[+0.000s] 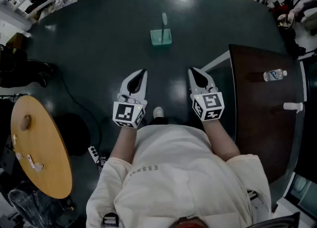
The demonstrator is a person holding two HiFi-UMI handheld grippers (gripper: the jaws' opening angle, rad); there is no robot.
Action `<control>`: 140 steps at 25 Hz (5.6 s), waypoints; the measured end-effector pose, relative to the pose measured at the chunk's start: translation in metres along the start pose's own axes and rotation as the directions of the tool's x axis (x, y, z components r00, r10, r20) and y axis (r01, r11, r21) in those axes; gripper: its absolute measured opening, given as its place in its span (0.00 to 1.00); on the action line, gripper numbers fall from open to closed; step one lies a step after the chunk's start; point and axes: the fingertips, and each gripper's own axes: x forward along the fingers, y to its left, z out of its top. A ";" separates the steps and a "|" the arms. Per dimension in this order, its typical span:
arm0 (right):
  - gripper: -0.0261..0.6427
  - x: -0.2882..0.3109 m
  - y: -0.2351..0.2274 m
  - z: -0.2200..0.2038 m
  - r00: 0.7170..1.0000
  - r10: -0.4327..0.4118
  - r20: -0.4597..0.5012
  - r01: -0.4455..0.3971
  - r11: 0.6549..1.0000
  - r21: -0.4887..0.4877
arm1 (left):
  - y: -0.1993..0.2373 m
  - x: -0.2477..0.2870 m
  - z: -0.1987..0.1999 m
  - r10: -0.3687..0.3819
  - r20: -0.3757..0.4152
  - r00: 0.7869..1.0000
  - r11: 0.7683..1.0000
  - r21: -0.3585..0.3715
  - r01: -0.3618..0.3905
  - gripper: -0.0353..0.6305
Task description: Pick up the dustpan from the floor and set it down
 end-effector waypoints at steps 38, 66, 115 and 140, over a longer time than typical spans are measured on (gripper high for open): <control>0.03 0.141 -0.048 0.014 0.996 -0.041 -0.082 0.045 0.998 0.053 | 0.121 0.078 -0.010 0.072 -0.037 0.997 0.996 -0.044 -0.073 0.07; 0.17 0.476 -0.166 -0.028 0.914 -0.039 -0.404 0.089 0.990 0.107 | 0.303 0.365 -0.089 0.015 -0.228 0.973 0.990 -0.135 -0.047 0.08; 0.14 0.420 -0.225 0.041 0.833 -0.200 -0.516 0.292 0.951 0.103 | 0.303 0.414 0.014 -0.061 -0.144 0.988 0.995 -0.093 0.048 0.08; 0.14 0.387 -0.219 0.059 0.891 -0.160 -0.426 0.201 0.978 0.053 | 0.269 0.379 0.032 0.005 -0.102 0.995 0.998 -0.069 -0.012 0.07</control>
